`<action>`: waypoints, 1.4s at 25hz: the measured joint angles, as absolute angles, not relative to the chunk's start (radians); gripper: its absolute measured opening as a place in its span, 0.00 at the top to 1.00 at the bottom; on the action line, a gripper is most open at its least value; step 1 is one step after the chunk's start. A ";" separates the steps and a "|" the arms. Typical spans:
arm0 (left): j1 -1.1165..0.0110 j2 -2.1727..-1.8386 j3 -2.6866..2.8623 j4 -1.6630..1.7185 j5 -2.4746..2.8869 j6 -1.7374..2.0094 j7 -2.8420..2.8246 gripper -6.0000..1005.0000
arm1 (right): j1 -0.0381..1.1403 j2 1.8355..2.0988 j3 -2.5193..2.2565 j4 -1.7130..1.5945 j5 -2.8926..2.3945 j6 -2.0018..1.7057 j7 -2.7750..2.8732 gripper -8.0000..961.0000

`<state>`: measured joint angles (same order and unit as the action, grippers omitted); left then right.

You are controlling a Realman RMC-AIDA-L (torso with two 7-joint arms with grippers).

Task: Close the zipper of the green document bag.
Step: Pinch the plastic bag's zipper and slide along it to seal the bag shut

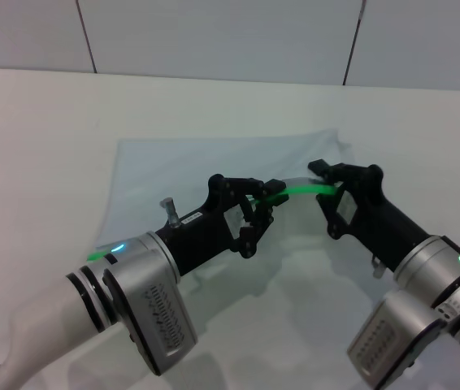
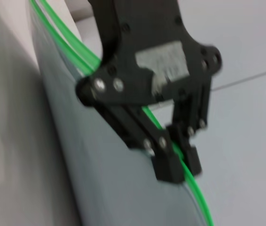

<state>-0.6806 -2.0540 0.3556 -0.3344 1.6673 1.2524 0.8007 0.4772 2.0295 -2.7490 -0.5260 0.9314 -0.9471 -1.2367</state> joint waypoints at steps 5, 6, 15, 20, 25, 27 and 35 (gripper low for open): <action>-0.678 -2.054 0.342 -0.334 1.667 1.252 0.798 0.91 | 0.471 2.029 -2.736 -0.476 0.933 -0.997 -1.163 0.86; -0.677 -2.054 0.338 -0.334 1.667 1.252 0.798 0.91 | 0.468 2.029 -2.727 -0.455 0.933 -1.017 -1.134 0.86; -0.668 -2.052 0.323 -0.333 1.667 1.255 0.794 0.91 | 0.450 2.029 -2.638 -0.394 0.933 -1.031 -1.088 0.86; -0.662 -2.051 0.302 -0.334 1.667 1.258 0.797 0.91 | 0.444 2.028 -2.592 -0.361 0.933 -1.032 -1.061 0.85; -0.652 -2.051 0.286 -0.333 1.667 1.260 0.799 0.91 | 0.433 2.027 -2.539 -0.343 0.933 -1.032 -1.045 0.85; -0.649 -2.050 0.279 -0.332 1.667 1.260 0.799 0.91 | 0.428 2.027 -2.518 -0.342 0.933 -1.033 -1.045 0.85; -0.635 -2.049 0.237 -0.328 1.667 1.261 0.801 0.91 | 0.418 2.026 -2.455 -0.332 0.932 -1.035 -1.044 0.84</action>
